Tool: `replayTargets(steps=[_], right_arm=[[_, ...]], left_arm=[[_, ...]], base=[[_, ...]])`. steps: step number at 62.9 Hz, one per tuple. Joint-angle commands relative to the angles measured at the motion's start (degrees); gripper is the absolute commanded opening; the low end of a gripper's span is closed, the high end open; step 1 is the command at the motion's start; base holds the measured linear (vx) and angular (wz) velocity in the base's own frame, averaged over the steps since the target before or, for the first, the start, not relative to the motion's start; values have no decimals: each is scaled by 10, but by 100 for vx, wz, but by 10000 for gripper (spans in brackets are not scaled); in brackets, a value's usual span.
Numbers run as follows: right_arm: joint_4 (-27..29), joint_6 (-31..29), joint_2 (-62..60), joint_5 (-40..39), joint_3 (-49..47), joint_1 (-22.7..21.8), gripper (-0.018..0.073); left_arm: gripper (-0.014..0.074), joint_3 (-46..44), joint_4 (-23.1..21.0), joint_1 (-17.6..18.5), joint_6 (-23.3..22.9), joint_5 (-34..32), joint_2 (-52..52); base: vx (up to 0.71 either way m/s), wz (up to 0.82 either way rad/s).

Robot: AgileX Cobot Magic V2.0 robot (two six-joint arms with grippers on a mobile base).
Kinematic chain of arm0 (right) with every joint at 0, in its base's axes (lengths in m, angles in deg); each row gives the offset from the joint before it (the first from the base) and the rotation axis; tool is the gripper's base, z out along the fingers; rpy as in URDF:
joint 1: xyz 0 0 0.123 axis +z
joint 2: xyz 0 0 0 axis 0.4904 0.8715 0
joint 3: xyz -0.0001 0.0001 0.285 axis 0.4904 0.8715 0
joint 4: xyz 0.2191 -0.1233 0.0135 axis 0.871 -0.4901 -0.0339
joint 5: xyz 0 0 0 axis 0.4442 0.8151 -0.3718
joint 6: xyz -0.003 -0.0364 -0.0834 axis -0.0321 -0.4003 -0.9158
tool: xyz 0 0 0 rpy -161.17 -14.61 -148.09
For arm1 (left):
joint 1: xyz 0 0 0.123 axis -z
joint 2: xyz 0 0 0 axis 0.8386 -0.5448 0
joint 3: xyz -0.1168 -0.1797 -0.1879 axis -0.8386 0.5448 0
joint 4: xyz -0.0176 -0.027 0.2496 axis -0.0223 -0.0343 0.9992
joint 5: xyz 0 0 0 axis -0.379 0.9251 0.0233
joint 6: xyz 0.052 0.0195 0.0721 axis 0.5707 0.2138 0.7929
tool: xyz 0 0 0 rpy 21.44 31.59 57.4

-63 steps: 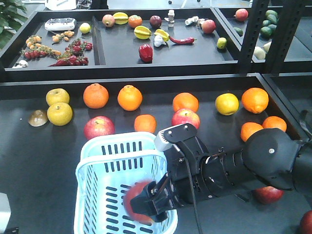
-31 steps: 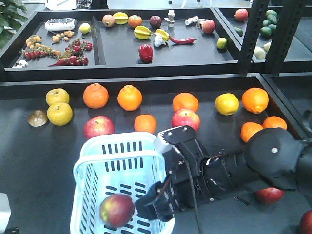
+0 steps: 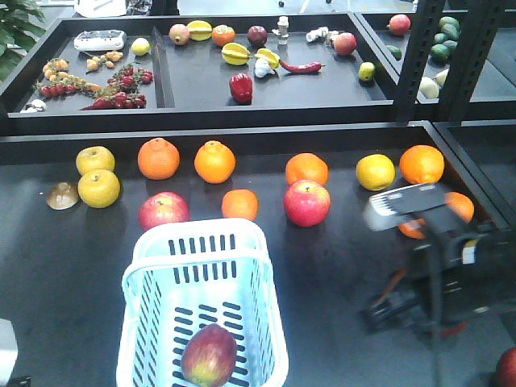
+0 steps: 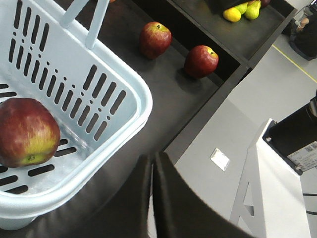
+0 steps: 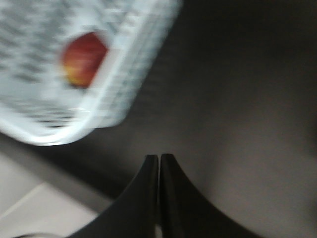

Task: Pick three apples into basket with both arms
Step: 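Grasp the red apple, carry it over the basket and release, then move the right gripper back down over another red apple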

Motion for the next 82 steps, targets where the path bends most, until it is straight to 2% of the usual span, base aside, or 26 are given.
replayTargets(steps=[1,6,16,24,31,36,44,60,82], right_arm=[[-128,90,-17,-19,-15,-50,-4],[-181,108,-7,-31,-15,-87,5],[-184,91,42,-89,-15,-150,80],[-183,81,107,-99,-31,-190,216],[-182,79,171,-63,-65,-216,398],[-185,76,209,-24,-89,-223,509],[-186,76,248,-13,-121,-223,613],[-186,89,307,-12,-170,-223,616],[-188,92,370,-28,-186,-223,599]], left_arm=[[-6,-12,-29,-1,0,-4,1],[-6,-12,-29,-1,0,-4,1],[-6,-12,-29,-1,0,-4,1],[-6,-12,-29,-1,0,-4,1],[-6,-12,-29,-1,-1,-5,1],[-6,-12,-29,-1,-1,-5,1],[-6,-12,-29,-1,-1,-5,1],[-6,-12,-29,-1,-1,-5,1],[-6,-12,-29,-1,-1,-4,1]], base=[[0,0],[0,0],[0,0],[0,0],[0,0],[0,0],[0,0],[0,0],[0,0]])
